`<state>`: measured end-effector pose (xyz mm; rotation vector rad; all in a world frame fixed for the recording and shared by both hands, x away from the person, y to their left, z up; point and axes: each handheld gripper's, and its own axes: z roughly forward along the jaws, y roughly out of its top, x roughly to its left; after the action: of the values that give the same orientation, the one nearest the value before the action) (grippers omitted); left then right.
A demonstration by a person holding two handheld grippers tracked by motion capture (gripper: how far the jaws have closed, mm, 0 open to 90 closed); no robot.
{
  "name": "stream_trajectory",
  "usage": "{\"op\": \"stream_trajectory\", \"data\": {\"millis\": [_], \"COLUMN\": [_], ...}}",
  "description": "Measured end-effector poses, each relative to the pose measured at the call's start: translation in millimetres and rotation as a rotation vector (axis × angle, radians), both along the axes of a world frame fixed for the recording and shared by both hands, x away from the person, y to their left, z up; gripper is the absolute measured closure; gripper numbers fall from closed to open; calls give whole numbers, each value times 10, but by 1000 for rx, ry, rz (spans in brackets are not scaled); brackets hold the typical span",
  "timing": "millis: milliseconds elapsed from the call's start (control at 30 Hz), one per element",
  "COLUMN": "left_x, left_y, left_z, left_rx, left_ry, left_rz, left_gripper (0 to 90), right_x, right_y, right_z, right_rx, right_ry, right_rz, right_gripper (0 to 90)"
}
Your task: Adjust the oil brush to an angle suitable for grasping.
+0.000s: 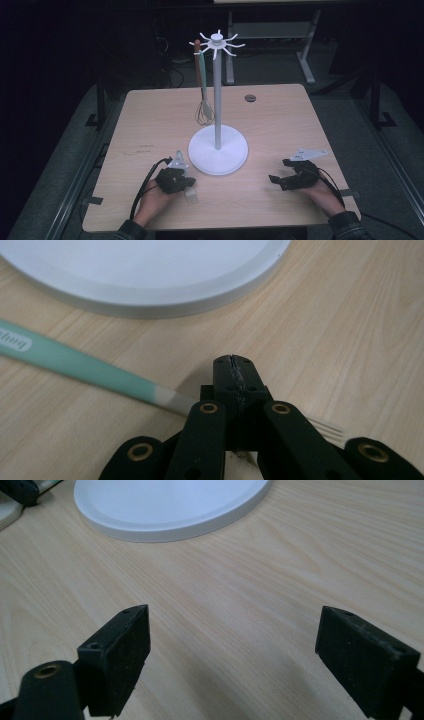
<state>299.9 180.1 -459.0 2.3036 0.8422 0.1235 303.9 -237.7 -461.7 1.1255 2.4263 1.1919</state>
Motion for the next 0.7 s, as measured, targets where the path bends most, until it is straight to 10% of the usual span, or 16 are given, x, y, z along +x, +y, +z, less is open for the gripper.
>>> {"op": "stream_trajectory", "data": {"millis": [700], "left_x": [-159], "left_y": [529], "left_z": [59], "left_rx": [93], "left_ry": [-21], "left_rz": [113], "left_gripper": [900], "right_x": [-1], "right_y": [8], "right_z": [3], "right_rx": [-1], "right_ry": [-1], "right_rz": [-4], "right_gripper": [139]}}
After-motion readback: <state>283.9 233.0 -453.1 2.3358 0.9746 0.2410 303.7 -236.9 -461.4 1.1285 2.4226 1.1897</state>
